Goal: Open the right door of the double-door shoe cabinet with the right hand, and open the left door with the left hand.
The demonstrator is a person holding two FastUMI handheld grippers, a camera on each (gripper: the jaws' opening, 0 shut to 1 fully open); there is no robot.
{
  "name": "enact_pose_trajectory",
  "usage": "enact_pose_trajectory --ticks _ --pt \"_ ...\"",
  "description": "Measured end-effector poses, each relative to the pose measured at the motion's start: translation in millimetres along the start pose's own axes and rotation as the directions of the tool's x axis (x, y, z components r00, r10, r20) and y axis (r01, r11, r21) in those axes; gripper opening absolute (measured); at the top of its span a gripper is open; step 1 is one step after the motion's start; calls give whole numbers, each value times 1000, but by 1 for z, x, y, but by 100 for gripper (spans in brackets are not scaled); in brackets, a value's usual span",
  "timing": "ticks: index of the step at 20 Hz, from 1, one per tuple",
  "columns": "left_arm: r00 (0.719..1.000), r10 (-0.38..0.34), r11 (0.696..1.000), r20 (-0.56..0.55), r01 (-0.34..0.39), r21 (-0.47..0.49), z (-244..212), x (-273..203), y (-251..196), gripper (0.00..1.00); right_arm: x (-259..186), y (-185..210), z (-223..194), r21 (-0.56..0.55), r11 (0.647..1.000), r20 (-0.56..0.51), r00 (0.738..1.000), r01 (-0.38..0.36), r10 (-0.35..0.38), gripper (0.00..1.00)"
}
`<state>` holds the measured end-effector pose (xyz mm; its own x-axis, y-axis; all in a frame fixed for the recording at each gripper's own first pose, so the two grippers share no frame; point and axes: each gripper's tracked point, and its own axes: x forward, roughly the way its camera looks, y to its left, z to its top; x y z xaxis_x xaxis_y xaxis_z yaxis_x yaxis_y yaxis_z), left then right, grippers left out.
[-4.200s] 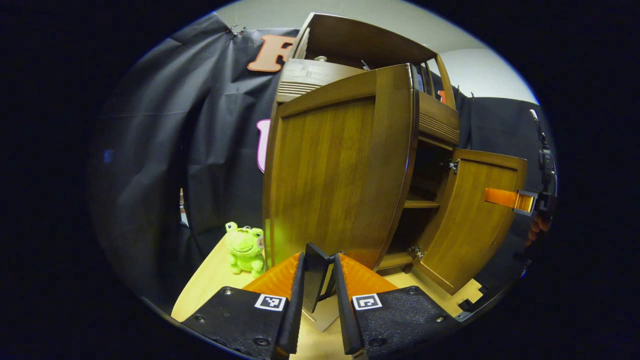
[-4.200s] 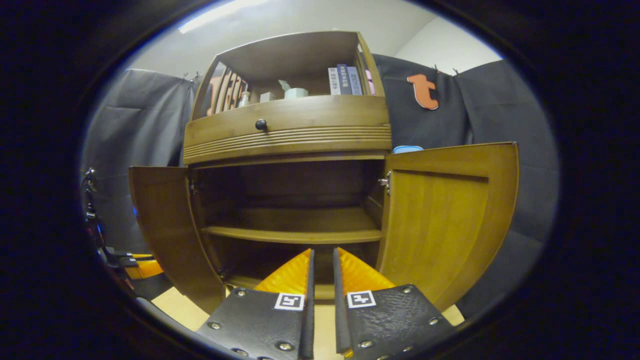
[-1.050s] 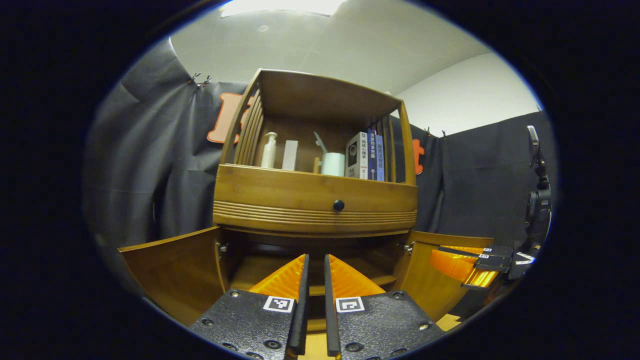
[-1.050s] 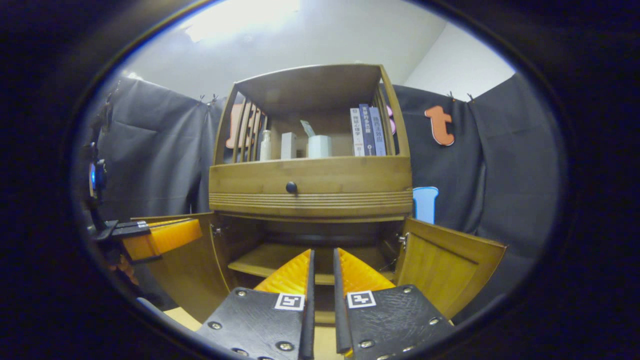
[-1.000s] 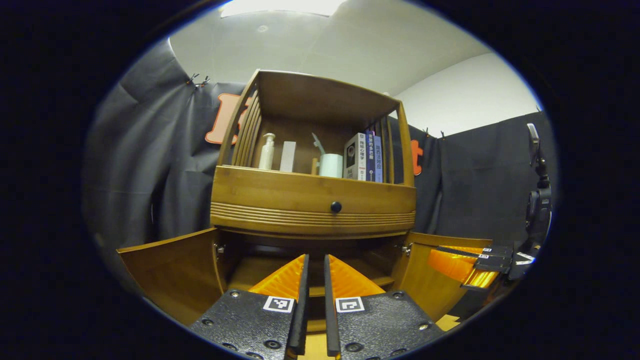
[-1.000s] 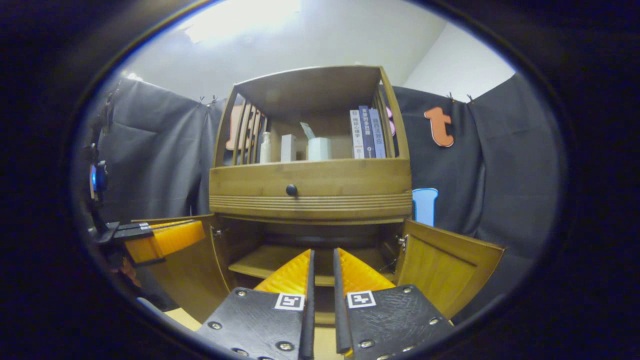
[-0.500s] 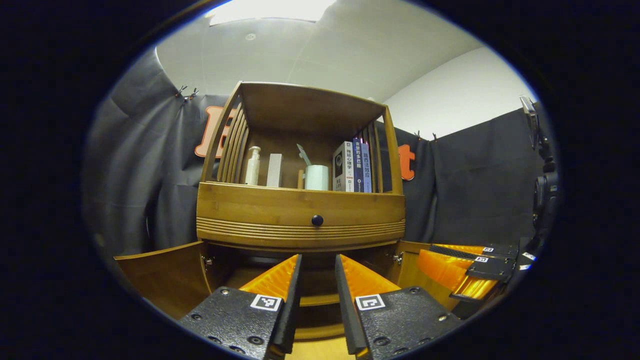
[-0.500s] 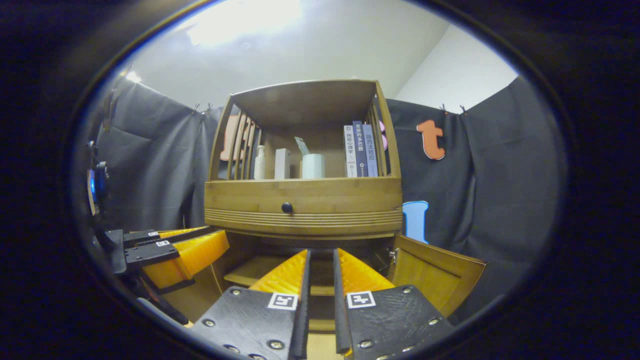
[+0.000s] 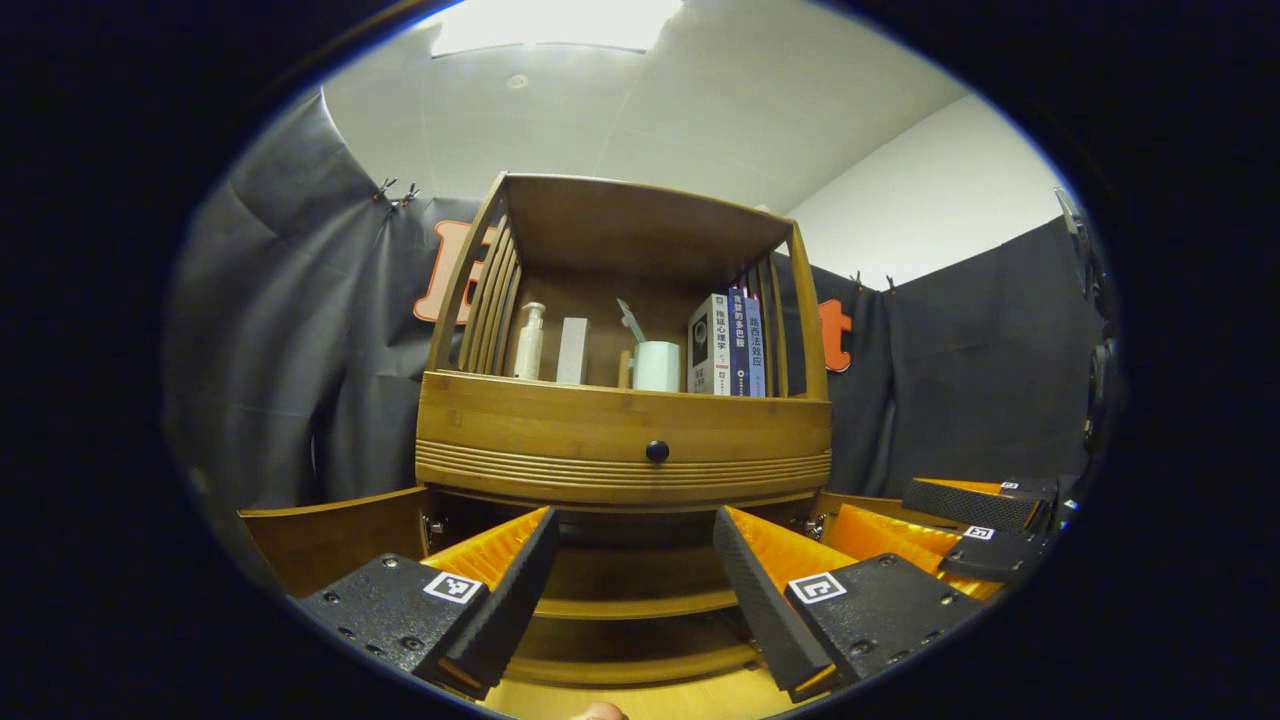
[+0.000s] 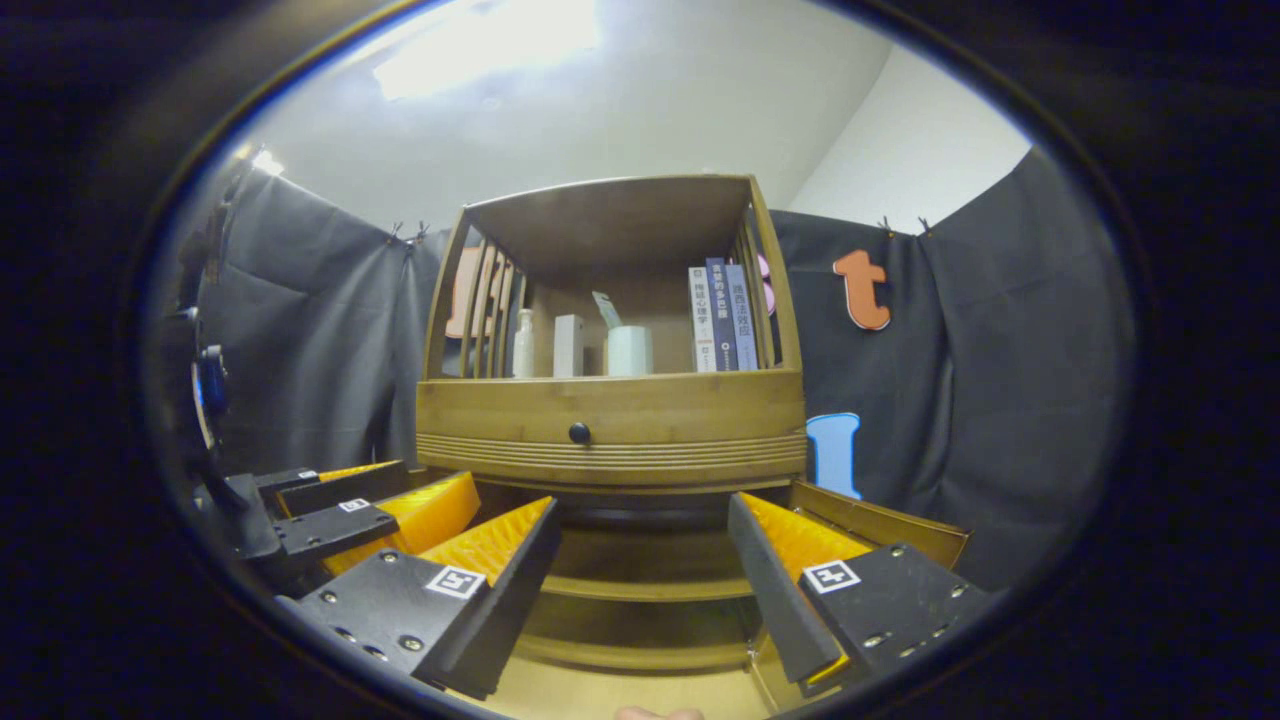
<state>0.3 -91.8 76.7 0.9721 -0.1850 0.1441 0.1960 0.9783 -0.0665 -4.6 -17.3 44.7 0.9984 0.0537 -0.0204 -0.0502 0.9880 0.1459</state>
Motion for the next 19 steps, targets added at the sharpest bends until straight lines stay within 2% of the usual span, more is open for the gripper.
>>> enact_pose_trajectory --ticks 1,3,4,5,6,8,10,12,13,15,17,19 --pt "1000 -8 1000 -2 8 -7 -1 0 -1 92 -1 -2 0 0 1000 -4 1000 11 -11 96" --pt "1000 -19 1000 -4 19 -20 -2 0 0 92 -3 -4 -2 8 1000 -11 1000 24 -24 96" --pt "1000 -23 999 -4 23 -26 -3 1 0 96 -4 -4 -2 12 1000 -14 999 29 -29 96" --pt "1000 -28 999 -9 28 -31 -4 2 1 92 -6 -5 -3 15 999 -17 999 35 -35 97" --pt "999 -33 999 -12 33 -36 -5 3 1 95 -8 -6 -3 16 999 -16 999 42 -41 96" --pt "999 -43 998 -23 42 -43 -7 6 1 92 -12 -7 -2 19 998 -10 999 54 -54 100" --pt "999 -48 998 -24 47 -50 -8 7 3 96 -14 -8 -2 18 998 -6 998 60 -60 96" --pt "998 -58 997 -23 56 -55 -7 6 2 95 -16 -8 -1 15 998 -3 998 67 -67 96" --pt "998 -61 997 -23 60 -55 -7 5 3 92 -16 -7 0 14 998 -2 998 67 -67 96" --pt "998 -64 997 -18 63 -49 -5 4 6 96 -15 -2 0 12 998 1 998 64 -64 97" --pt "998 -65 997 -11 65 -42 -2 3 10 95 -16 3 1 7 998 7 998 62 -62 100" --pt "998 -71 997 -4 70 -40 0 0 12 92 -18 9 2 3 998 13 998 62 -62 97"
